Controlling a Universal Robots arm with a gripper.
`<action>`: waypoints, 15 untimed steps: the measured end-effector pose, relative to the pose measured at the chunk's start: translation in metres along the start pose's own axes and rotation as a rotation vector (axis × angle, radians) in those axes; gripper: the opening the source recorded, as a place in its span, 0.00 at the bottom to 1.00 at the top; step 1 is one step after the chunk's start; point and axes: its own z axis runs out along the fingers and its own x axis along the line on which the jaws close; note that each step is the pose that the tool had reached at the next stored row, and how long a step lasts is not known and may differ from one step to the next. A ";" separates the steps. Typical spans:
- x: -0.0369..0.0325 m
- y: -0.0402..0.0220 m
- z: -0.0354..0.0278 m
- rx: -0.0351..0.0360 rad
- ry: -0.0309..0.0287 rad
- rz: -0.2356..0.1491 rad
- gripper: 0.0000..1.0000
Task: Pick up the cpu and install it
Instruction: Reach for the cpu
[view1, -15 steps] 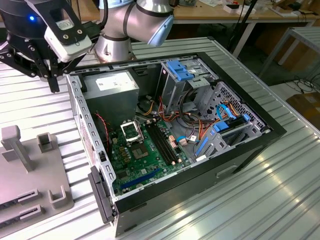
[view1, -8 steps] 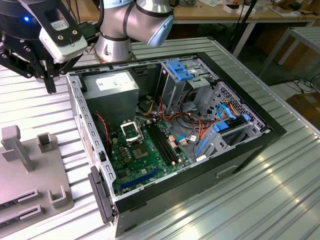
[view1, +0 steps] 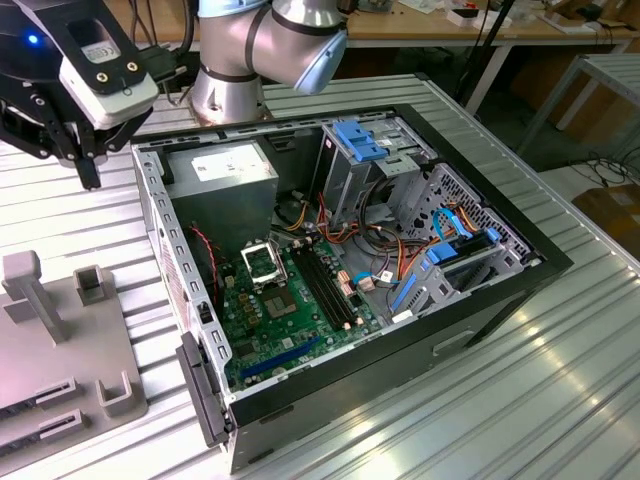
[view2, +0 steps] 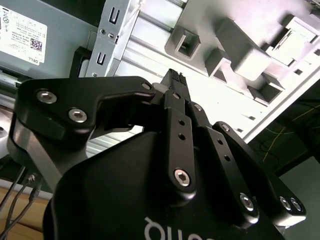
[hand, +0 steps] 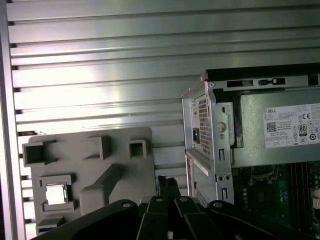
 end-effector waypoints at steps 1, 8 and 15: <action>0.0009 -0.0001 0.0001 0.0000 0.0000 0.000 0.11; 0.0063 -0.0005 0.0004 0.0000 0.0000 0.000 0.11; 0.0120 -0.0009 0.0008 0.0000 -0.0001 0.000 0.11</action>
